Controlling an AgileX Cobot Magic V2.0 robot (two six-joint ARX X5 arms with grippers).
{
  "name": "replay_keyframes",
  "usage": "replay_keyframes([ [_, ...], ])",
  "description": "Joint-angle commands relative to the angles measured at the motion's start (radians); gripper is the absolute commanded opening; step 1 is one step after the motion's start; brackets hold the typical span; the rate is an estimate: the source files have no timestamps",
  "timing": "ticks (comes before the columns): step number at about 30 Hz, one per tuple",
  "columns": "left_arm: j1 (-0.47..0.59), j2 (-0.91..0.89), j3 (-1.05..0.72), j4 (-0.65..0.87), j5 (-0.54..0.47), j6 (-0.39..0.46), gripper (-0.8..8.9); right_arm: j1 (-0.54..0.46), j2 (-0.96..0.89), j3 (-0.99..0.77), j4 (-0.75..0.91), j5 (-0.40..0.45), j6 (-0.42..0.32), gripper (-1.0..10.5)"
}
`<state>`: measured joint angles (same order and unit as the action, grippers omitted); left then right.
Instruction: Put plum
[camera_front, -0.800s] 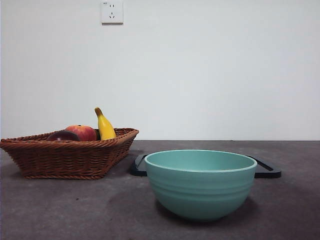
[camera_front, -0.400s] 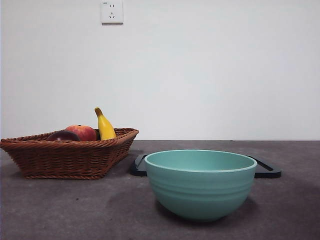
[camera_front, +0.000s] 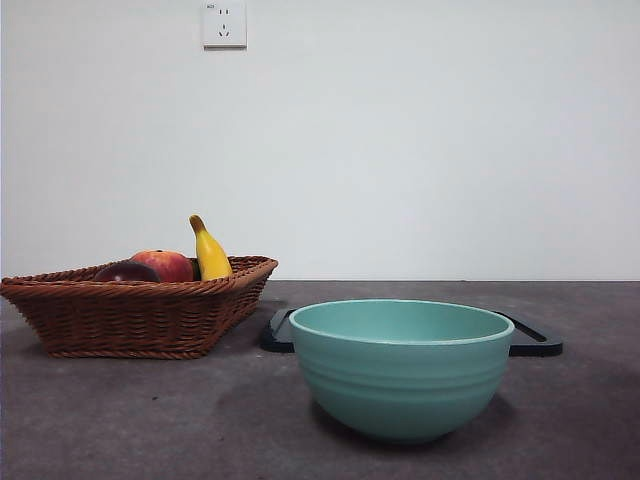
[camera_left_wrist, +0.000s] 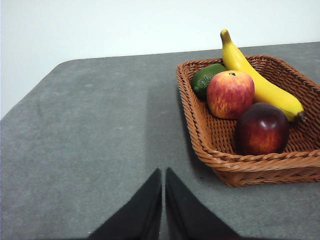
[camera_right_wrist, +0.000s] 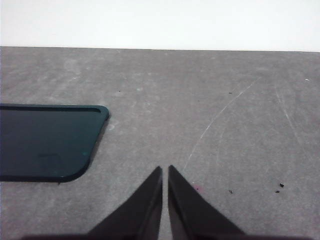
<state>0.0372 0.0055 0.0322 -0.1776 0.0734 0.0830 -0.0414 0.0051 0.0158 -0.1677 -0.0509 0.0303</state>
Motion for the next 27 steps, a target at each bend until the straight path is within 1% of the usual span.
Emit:
replay_keyframes([
  [1,0.003,-0.001,-0.02,-0.01,-0.003,-0.01,0.1,-0.001,-0.002,-0.005,0.003,0.0,0.011,0.1],
  [27,0.003,-0.001,-0.02,-0.01,-0.003,-0.01,0.1,-0.001,-0.002,-0.005,0.012,0.0,0.011,0.1],
])
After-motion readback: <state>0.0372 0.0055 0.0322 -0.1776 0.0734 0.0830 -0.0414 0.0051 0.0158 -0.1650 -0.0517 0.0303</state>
